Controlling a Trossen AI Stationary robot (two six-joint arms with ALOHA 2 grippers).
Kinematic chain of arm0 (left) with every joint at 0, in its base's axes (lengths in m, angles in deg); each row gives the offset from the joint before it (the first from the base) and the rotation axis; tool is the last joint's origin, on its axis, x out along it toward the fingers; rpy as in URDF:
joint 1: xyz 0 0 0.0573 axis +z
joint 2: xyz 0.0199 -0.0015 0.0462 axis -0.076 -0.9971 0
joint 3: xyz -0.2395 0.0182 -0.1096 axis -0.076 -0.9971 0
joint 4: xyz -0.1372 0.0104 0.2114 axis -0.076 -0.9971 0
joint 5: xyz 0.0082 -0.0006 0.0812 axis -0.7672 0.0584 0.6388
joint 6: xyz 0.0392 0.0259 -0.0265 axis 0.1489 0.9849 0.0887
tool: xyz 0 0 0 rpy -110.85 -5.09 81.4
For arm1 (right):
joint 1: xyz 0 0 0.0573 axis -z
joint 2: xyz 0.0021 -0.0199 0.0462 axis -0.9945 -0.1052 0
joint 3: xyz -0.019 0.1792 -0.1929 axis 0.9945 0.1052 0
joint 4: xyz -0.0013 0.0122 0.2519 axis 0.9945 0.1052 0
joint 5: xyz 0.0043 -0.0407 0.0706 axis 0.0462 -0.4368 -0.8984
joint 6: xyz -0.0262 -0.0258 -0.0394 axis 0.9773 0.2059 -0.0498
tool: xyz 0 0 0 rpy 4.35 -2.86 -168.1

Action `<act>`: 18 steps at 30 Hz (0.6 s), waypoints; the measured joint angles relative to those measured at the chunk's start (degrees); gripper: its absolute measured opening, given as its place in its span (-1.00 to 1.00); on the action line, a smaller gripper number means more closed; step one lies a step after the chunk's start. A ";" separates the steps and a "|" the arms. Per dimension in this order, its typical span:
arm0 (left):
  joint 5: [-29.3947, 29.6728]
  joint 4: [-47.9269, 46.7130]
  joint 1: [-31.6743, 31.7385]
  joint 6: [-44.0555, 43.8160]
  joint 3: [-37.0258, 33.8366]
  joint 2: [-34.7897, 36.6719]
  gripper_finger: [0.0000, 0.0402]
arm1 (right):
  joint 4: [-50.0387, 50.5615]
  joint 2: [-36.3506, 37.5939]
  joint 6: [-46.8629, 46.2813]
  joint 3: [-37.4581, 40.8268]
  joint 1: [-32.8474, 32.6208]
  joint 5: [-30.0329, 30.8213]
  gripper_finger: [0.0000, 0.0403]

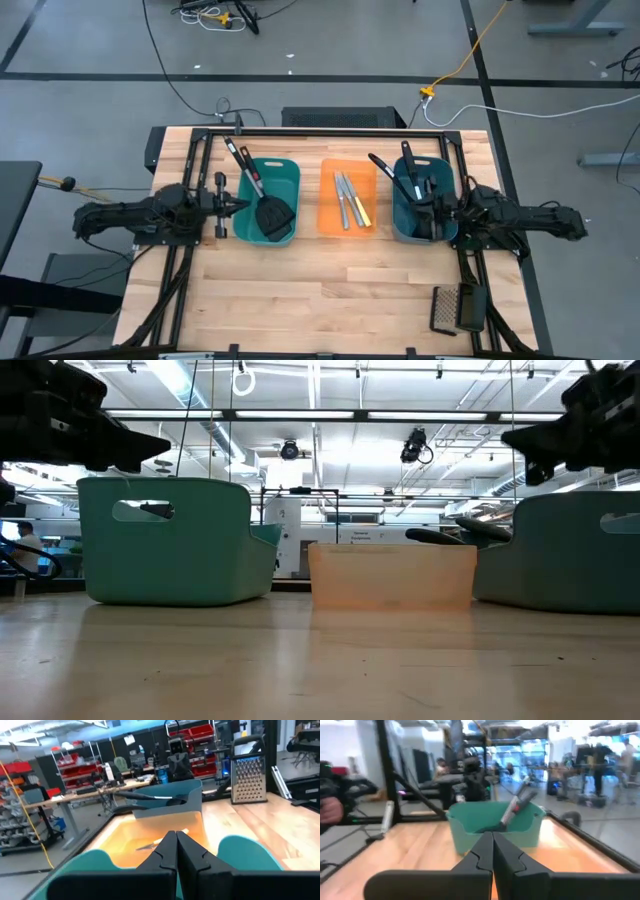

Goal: Pick & Place Kitchen Items
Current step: Return to home position

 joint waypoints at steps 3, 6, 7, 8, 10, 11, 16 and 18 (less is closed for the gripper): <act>-2.26 -0.39 2.10 -1.21 -0.02 -0.08 -0.99 | 0.27 0.10 -1.70 -0.03 2.12 0.55 -0.99; -2.23 -0.41 3.11 -1.47 -0.02 -0.17 -0.99 | -1.40 0.30 -2.30 -0.12 3.09 -0.58 -0.99; -2.19 -0.41 3.24 -1.66 -0.02 -0.21 -0.99 | -1.47 0.30 -2.30 -0.12 3.29 -0.78 -0.99; -2.21 -0.41 3.28 -1.84 -0.02 -0.22 -0.98 | -1.48 0.30 -2.30 -0.12 3.34 -0.80 -0.98; -2.22 -0.31 3.28 -1.73 -0.04 -0.72 -0.98 | -1.47 0.30 -2.23 -0.12 3.34 -0.78 -0.96; -2.21 -0.44 3.28 -1.55 -0.04 -1.11 -0.98 | -1.66 0.29 -2.23 -0.12 3.34 -0.76 -0.95; -2.20 -0.37 3.28 -1.32 -0.04 -2.83 -0.97 | -2.30 0.28 -2.21 -0.12 3.32 -0.75 -0.93; -2.16 -0.46 3.26 -1.48 -0.04 -3.80 -0.96 | -1.99 0.28 -2.20 -0.12 3.32 -0.76 -0.92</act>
